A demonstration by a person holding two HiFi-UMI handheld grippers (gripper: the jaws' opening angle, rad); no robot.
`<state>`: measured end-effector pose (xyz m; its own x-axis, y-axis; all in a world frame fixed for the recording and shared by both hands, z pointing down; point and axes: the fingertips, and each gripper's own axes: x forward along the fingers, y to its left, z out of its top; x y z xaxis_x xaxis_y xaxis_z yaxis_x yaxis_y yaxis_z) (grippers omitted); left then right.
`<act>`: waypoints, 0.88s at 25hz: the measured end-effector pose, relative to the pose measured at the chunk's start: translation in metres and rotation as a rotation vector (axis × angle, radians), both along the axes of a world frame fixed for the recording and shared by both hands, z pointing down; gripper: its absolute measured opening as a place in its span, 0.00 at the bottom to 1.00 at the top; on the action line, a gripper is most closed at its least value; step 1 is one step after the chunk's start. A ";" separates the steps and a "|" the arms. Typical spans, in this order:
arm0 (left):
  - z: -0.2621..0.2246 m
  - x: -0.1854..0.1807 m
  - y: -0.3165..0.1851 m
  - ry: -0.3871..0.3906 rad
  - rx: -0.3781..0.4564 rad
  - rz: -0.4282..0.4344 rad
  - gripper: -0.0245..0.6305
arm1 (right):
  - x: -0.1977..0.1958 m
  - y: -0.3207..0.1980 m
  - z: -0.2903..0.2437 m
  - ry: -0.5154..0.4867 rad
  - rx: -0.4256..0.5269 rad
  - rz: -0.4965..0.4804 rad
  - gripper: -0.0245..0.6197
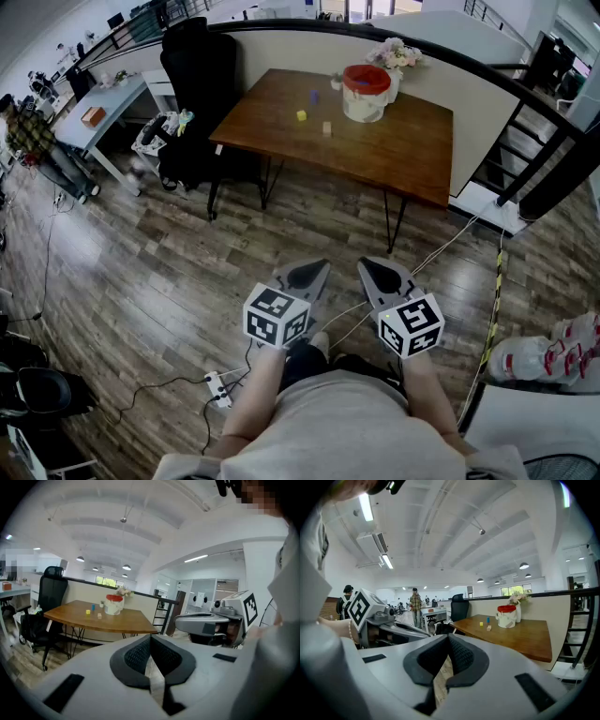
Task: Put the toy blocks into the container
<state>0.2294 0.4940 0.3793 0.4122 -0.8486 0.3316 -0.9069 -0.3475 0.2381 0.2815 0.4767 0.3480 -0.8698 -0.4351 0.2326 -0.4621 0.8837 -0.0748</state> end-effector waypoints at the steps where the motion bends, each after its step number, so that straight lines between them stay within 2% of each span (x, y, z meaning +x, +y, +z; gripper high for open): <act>1: 0.001 -0.001 -0.003 0.006 -0.002 -0.002 0.06 | 0.000 -0.001 0.000 0.003 0.002 -0.002 0.05; 10: 0.003 -0.012 -0.020 0.009 -0.011 0.002 0.06 | -0.013 -0.015 0.001 0.024 0.009 0.002 0.05; 14: 0.001 -0.018 -0.027 0.008 0.014 0.005 0.06 | -0.021 -0.021 0.000 -0.012 -0.008 0.012 0.05; 19: 0.006 -0.023 -0.033 -0.044 0.020 0.033 0.06 | -0.032 -0.023 0.006 0.016 -0.004 -0.023 0.05; 22: 0.007 -0.033 -0.039 -0.054 0.024 0.016 0.07 | -0.036 -0.033 0.010 0.033 0.009 0.025 0.05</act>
